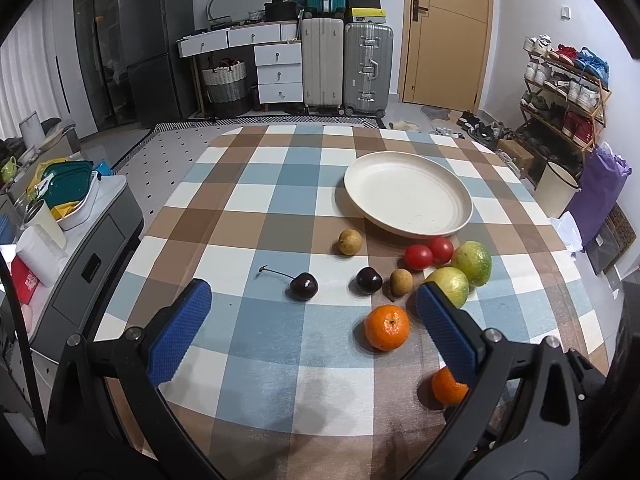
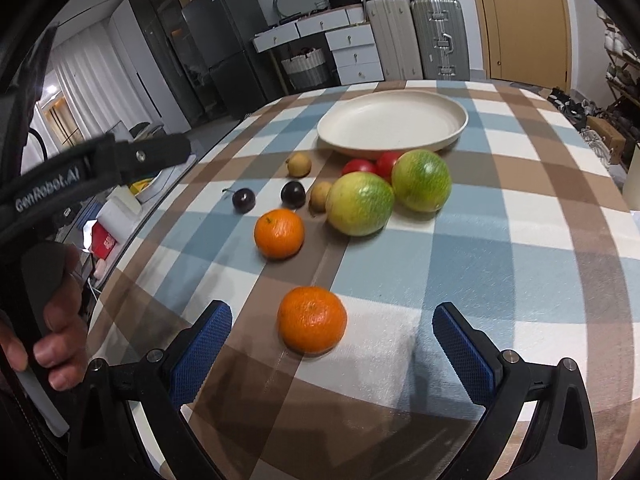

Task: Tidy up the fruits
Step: 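Lower the right gripper onto the lone mandarin orange and close it, then close the left gripper on the other mandarin orange while the right gripper holds its orange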

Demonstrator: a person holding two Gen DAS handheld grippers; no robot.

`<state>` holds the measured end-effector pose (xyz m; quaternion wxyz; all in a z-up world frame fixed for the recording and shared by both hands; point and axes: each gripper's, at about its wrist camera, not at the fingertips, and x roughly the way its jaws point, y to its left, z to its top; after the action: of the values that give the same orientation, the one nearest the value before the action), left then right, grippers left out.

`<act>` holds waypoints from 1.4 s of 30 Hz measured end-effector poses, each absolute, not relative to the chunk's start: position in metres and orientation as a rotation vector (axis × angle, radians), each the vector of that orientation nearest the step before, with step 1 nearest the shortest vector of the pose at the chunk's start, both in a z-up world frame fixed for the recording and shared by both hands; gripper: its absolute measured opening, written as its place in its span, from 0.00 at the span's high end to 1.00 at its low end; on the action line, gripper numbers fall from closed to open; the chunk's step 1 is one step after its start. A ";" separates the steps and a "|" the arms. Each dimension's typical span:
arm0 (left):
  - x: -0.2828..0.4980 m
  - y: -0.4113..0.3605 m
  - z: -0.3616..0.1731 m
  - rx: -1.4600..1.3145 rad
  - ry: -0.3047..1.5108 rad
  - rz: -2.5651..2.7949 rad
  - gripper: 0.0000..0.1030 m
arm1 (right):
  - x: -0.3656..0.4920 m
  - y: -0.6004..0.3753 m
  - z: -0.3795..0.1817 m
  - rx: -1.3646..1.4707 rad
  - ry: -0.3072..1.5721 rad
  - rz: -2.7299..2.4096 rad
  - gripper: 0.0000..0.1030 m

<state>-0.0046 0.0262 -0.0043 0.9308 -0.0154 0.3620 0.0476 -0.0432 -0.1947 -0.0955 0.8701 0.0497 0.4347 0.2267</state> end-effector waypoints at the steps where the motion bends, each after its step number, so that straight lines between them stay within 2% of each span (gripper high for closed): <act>1: -0.005 0.027 -0.005 -0.032 0.742 0.097 0.01 | -0.043 -0.194 -0.097 0.101 0.915 0.477 0.02; 5: -0.005 0.029 -0.006 -0.034 0.748 0.102 0.01 | -0.040 -0.190 -0.104 0.093 0.942 0.485 0.04; 20: -0.003 0.039 -0.005 -0.040 0.746 0.125 0.01 | -0.036 -0.179 -0.112 0.055 0.972 0.503 0.26; 26: -0.003 0.045 -0.005 -0.050 0.749 0.131 0.01 | -0.038 -0.174 -0.112 0.018 0.966 0.503 0.41; 32: -0.003 0.047 -0.005 -0.050 0.749 0.135 0.01 | -0.039 -0.173 -0.112 0.015 0.962 0.532 0.60; 42: -0.002 0.050 -0.012 -0.054 0.755 0.143 0.01 | -0.042 -0.174 -0.113 0.031 0.951 0.548 0.61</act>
<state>-0.0019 0.0503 -0.0121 0.9267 -0.0264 0.3684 0.0697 -0.0420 -0.1737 -0.1127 0.8531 0.0148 0.4520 0.2602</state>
